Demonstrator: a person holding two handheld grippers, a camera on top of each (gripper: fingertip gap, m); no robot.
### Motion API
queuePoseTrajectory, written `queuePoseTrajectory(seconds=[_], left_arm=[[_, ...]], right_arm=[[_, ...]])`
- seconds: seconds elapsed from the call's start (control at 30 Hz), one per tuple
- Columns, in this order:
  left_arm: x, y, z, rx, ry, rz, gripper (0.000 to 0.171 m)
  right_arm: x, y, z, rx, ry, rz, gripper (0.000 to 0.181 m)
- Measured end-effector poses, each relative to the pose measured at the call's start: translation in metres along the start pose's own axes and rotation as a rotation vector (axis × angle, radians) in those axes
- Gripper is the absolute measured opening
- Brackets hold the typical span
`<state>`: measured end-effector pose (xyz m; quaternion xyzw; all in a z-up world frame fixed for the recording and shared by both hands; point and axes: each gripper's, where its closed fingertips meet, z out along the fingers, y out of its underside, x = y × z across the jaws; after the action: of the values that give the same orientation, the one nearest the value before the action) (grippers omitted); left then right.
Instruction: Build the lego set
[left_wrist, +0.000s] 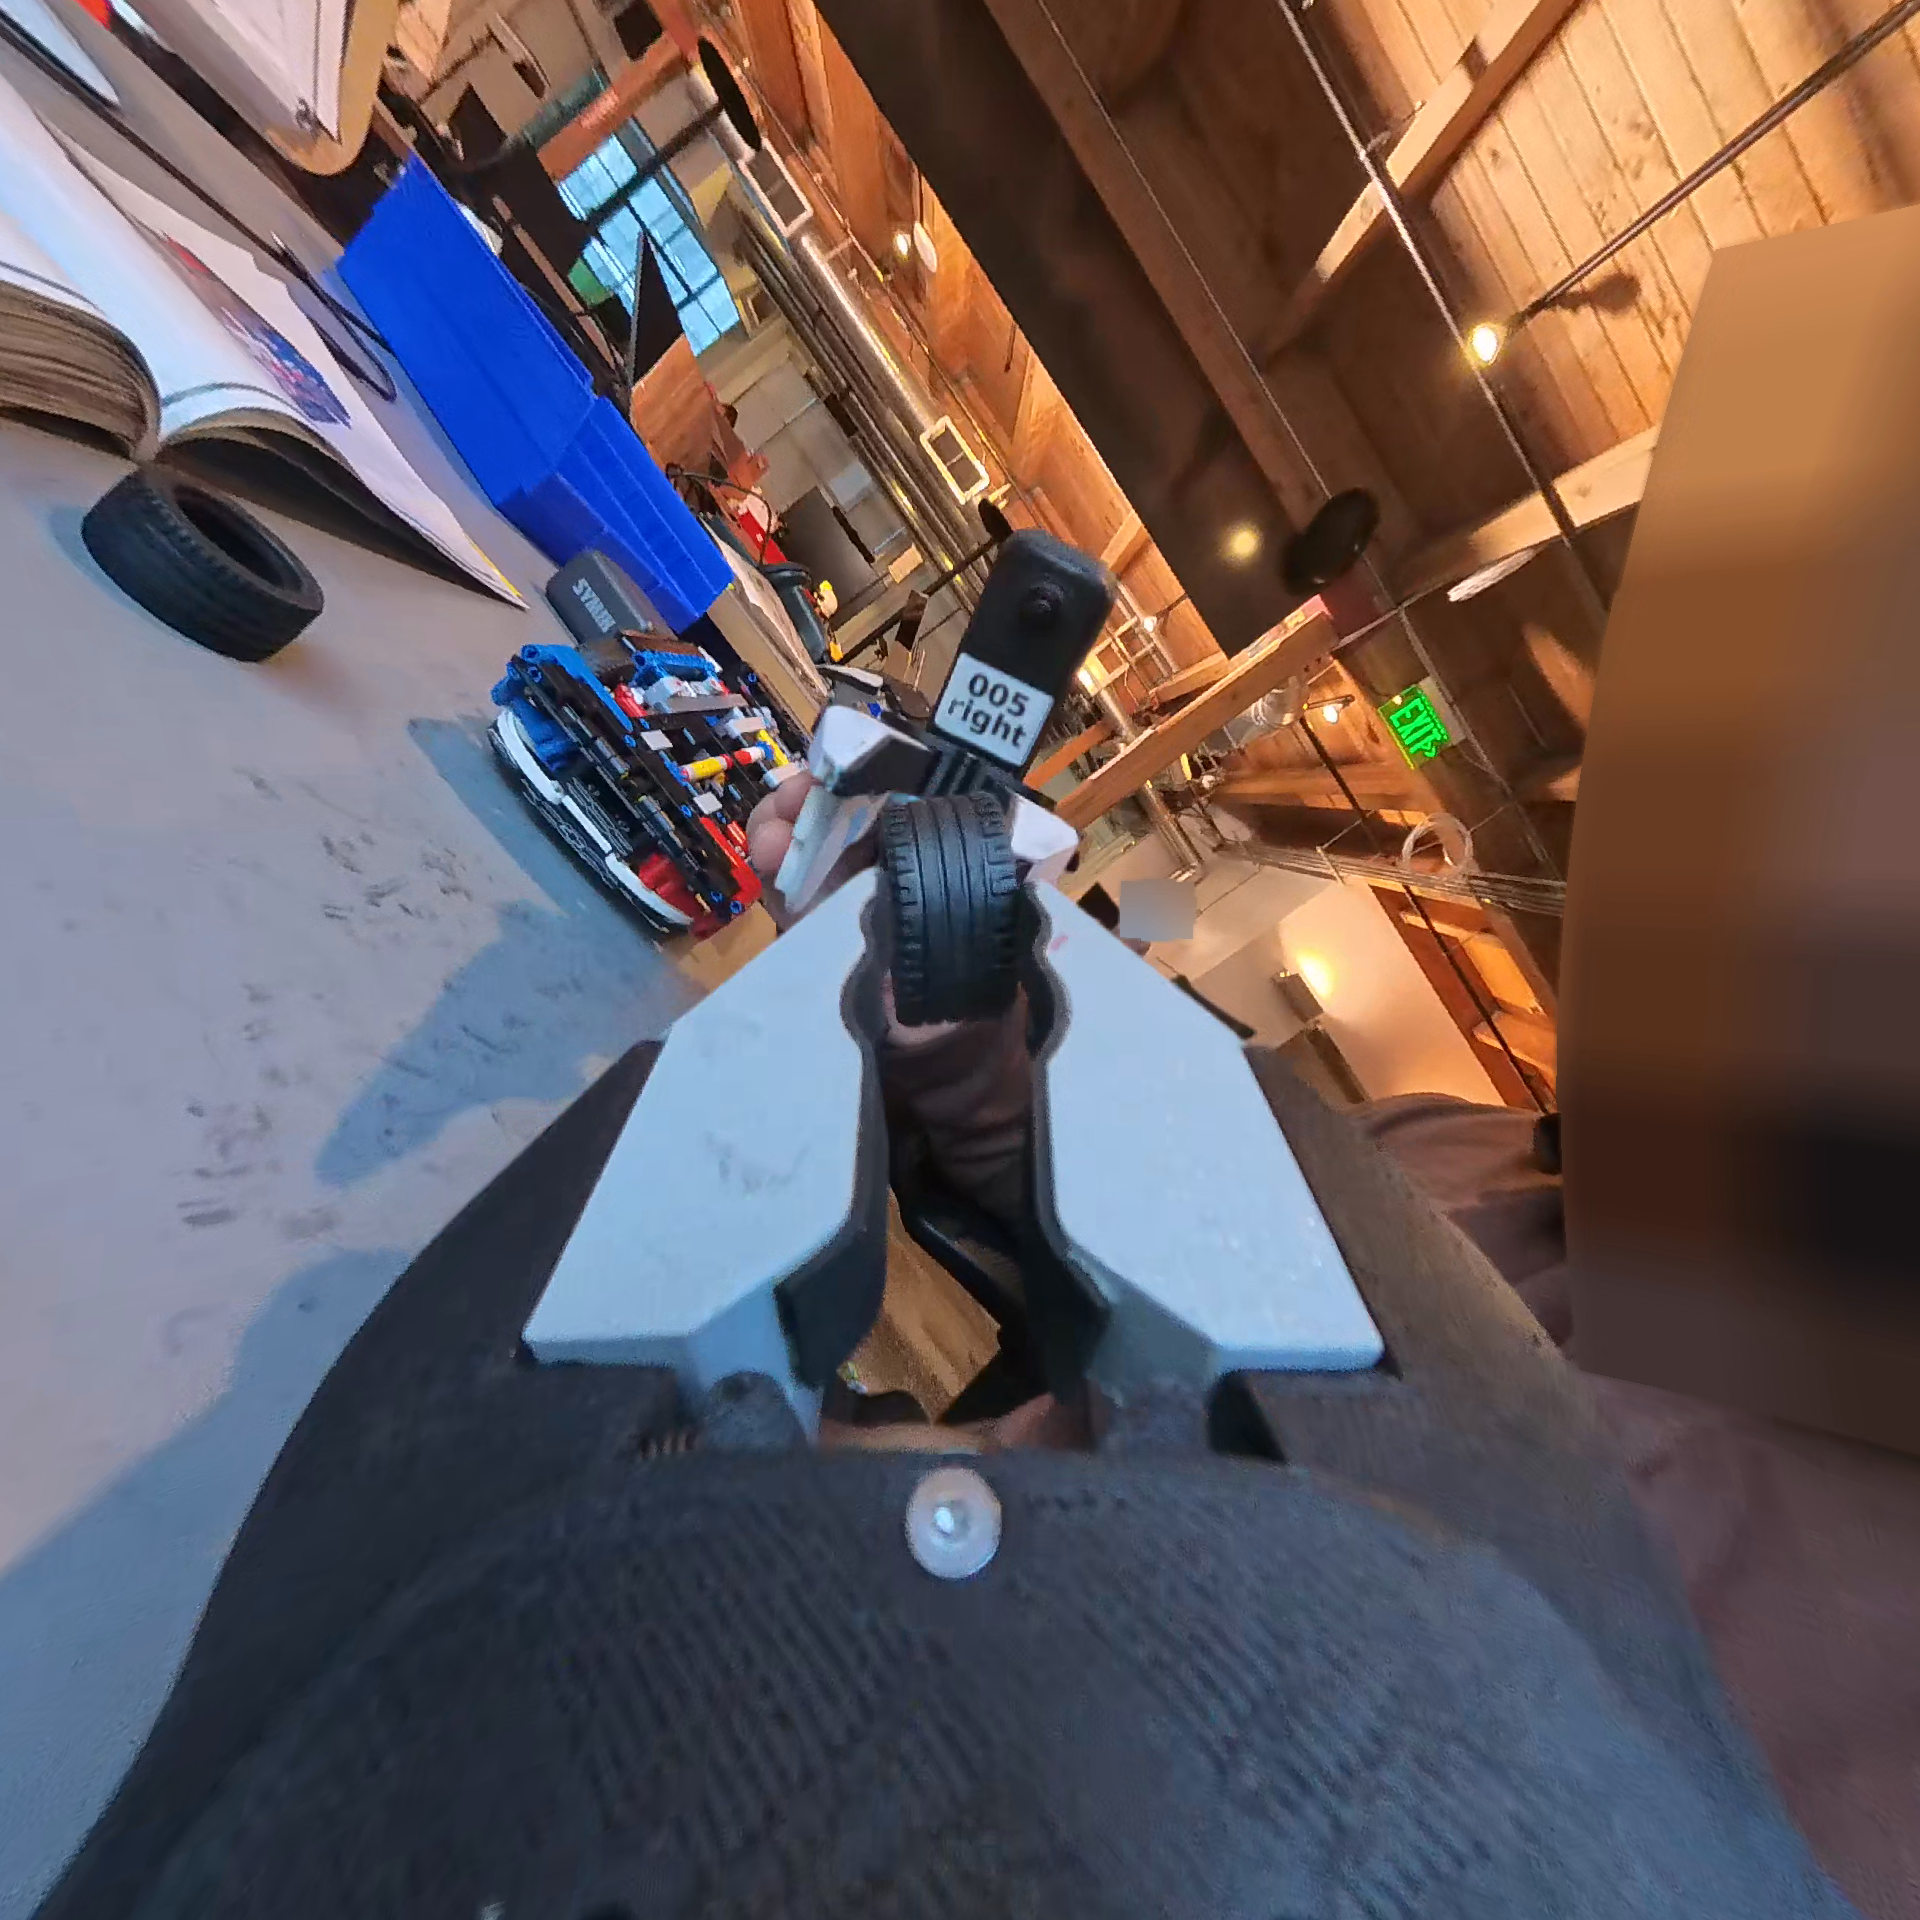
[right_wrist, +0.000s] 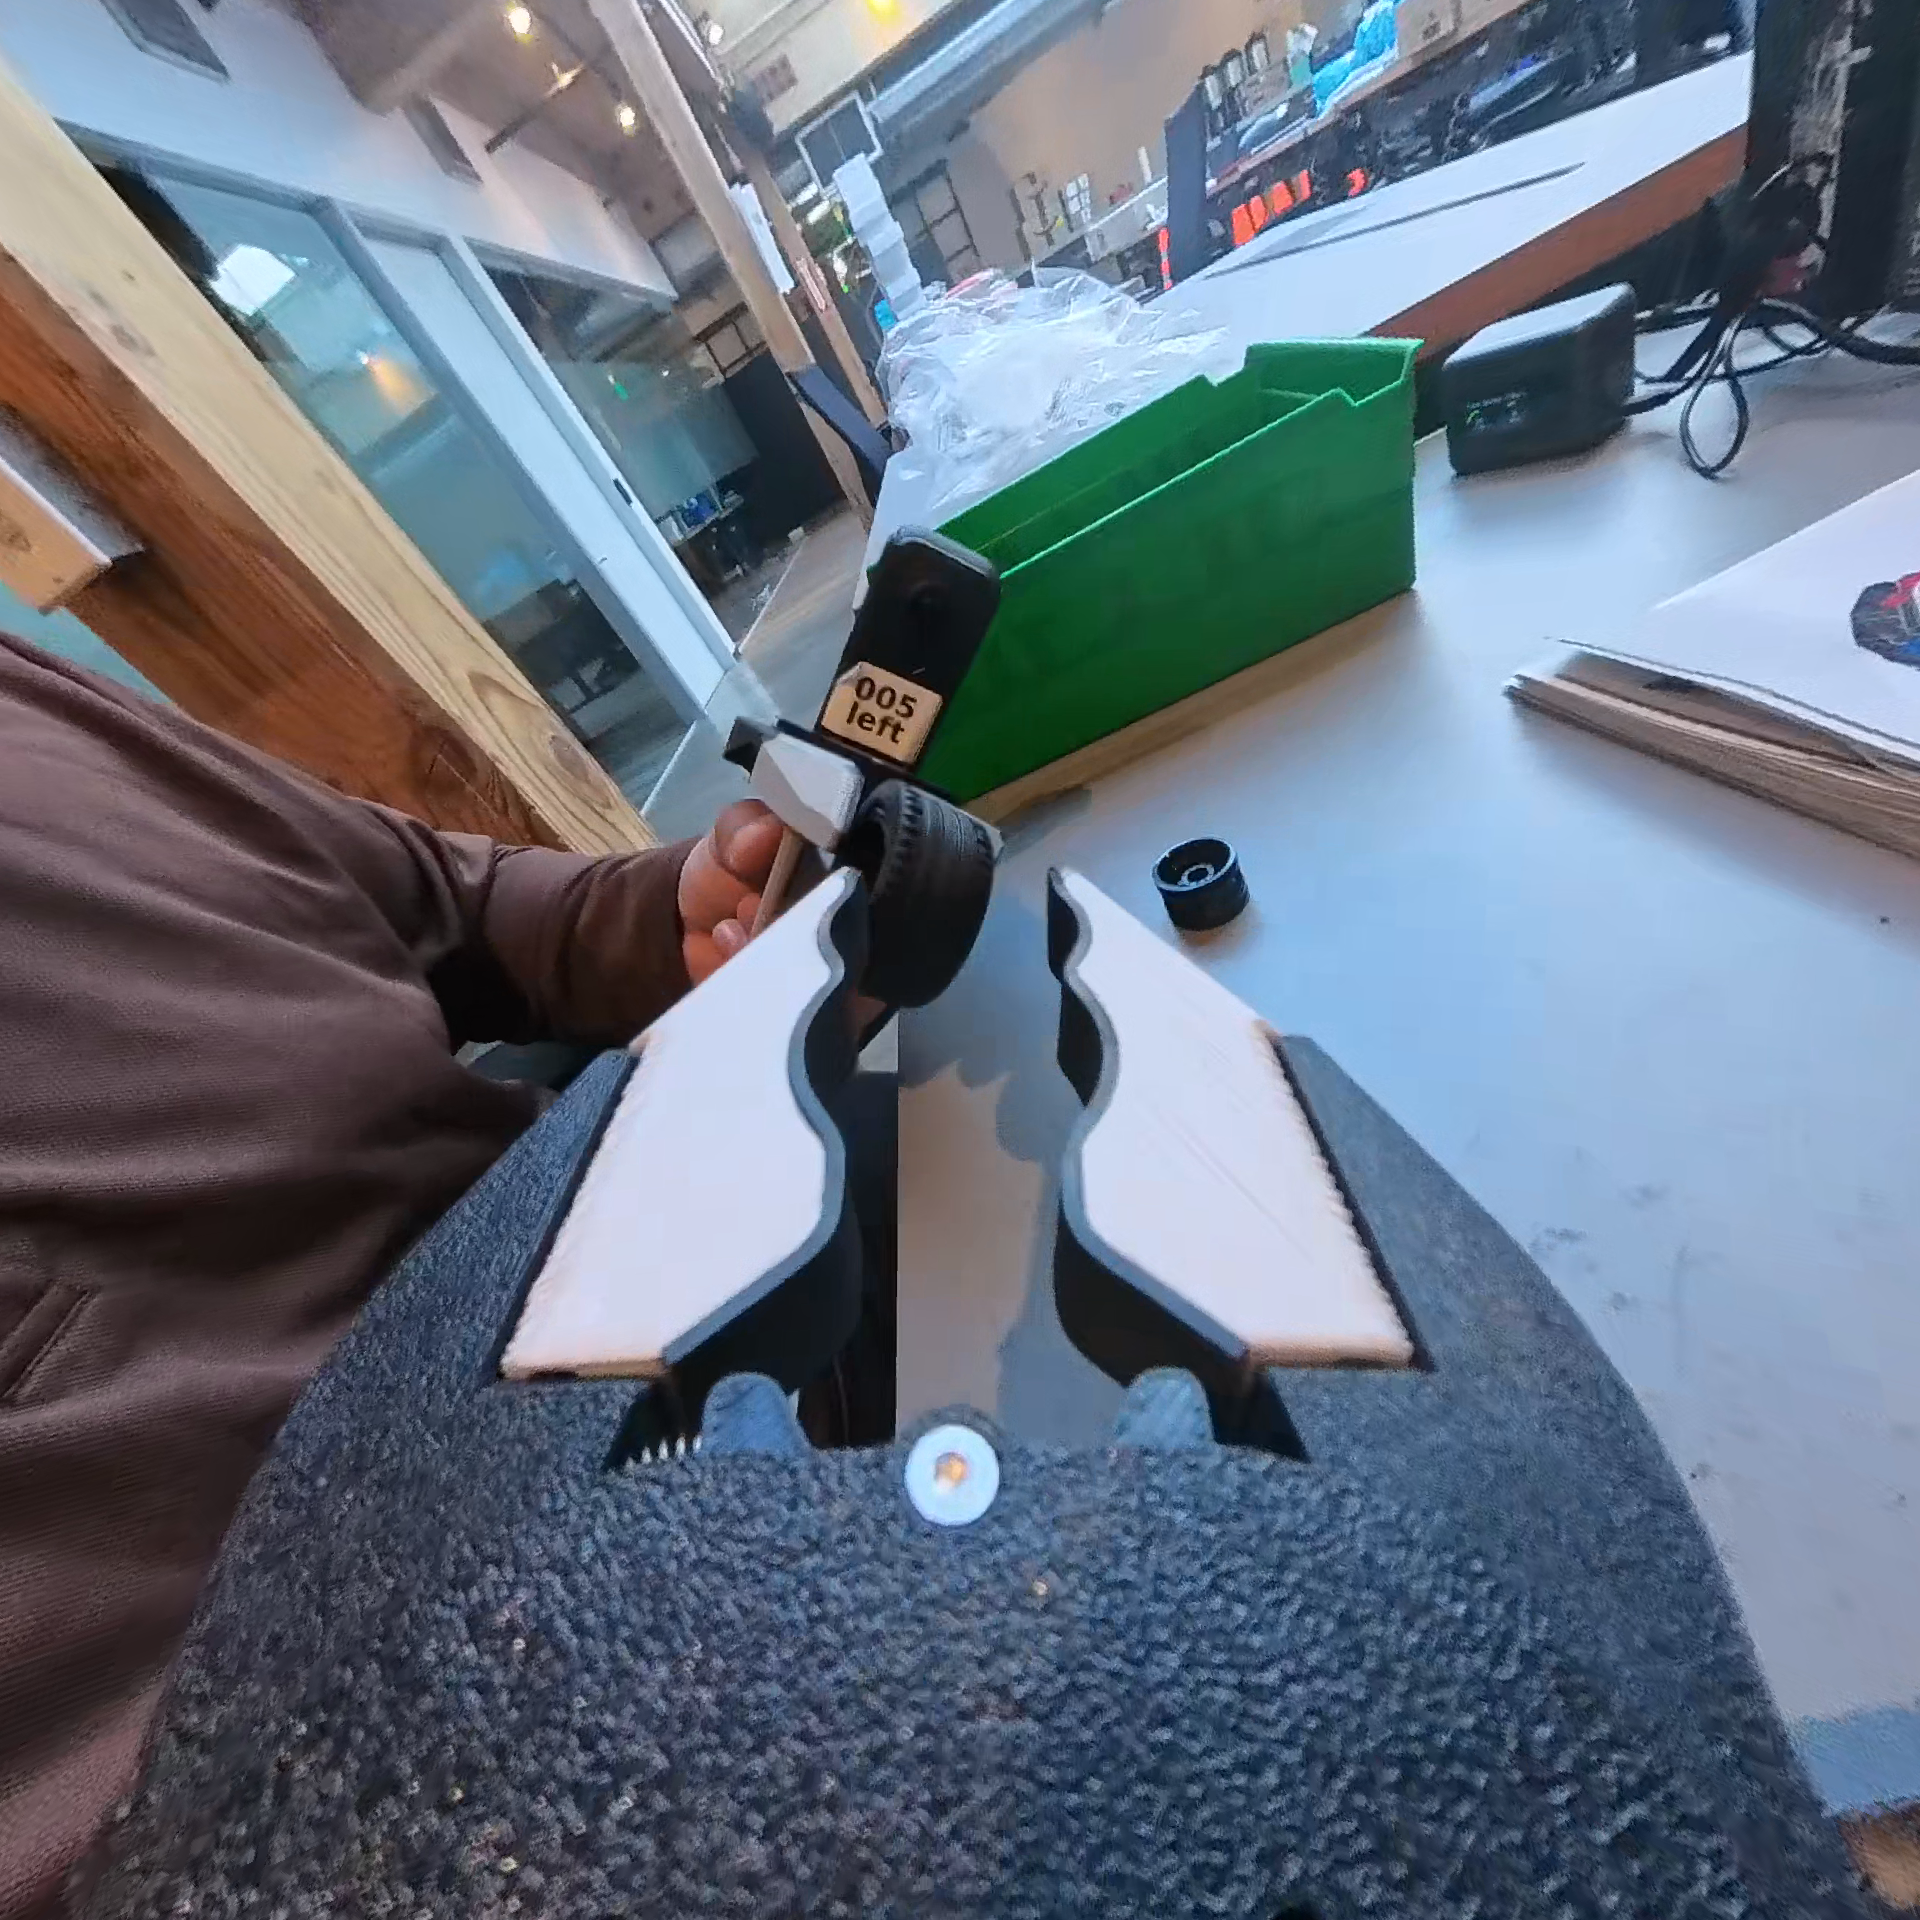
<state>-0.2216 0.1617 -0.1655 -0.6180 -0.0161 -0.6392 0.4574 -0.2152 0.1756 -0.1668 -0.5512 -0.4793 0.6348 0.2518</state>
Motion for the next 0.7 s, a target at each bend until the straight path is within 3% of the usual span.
queuePoseTrajectory(seconds=[0.17, 0.33, 0.53, 0.7], left_arm=[[-0.009, 0.003, 0.001, -0.039, -0.037, 0.025, 0.020], [-0.039, 0.009, -0.007, -0.135, -0.240, 0.237, 0.019], [-0.051, 0.020, -0.015, -0.248, -0.292, 0.178, 0.019], [-0.061, 0.021, -0.019, -0.275, -0.361, 0.200, 0.019]], right_arm=[[-0.001, 0.021, 0.008, -0.114, -0.041, 0.066, 0.023], [0.020, 0.023, 0.014, -0.083, 0.061, 0.115, 0.017], [0.031, 0.034, 0.023, -0.175, 0.187, -0.039, 0.018], [0.041, 0.039, 0.029, -0.160, 0.209, 0.051, 0.016]])
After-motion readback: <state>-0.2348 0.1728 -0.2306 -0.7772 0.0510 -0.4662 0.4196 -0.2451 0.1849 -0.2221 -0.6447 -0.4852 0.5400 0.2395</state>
